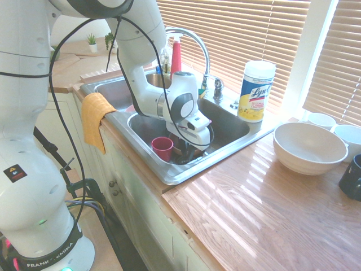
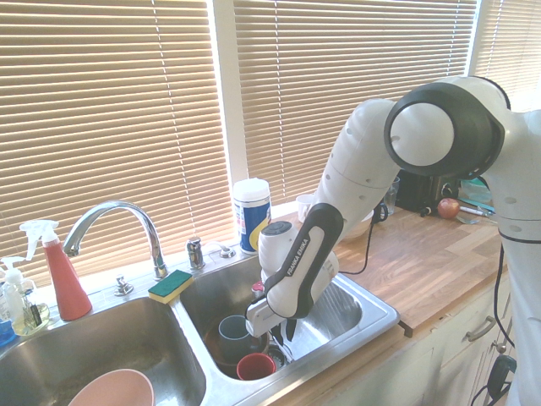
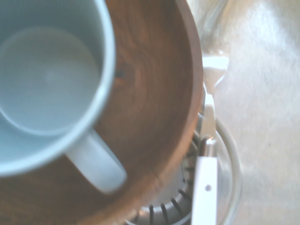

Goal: Put the fork into the sink

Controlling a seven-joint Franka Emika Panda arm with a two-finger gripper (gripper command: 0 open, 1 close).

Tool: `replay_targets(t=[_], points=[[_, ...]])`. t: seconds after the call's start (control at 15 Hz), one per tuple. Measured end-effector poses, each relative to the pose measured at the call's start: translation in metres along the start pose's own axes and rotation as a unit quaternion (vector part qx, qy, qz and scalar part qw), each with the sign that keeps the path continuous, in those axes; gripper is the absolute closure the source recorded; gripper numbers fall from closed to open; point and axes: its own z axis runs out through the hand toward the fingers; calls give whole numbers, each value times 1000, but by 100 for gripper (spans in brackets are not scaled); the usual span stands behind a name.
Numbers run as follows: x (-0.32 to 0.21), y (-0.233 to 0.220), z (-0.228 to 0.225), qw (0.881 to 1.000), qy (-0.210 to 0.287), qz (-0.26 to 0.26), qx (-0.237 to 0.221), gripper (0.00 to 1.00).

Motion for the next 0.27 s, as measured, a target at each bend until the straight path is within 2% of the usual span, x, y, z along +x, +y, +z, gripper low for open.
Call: replay_targets(t=[0.13,0.27], points=[[3,-4,-12,1000,4,7,11,0],[7,-11,-46,999,15,10,28,0]])
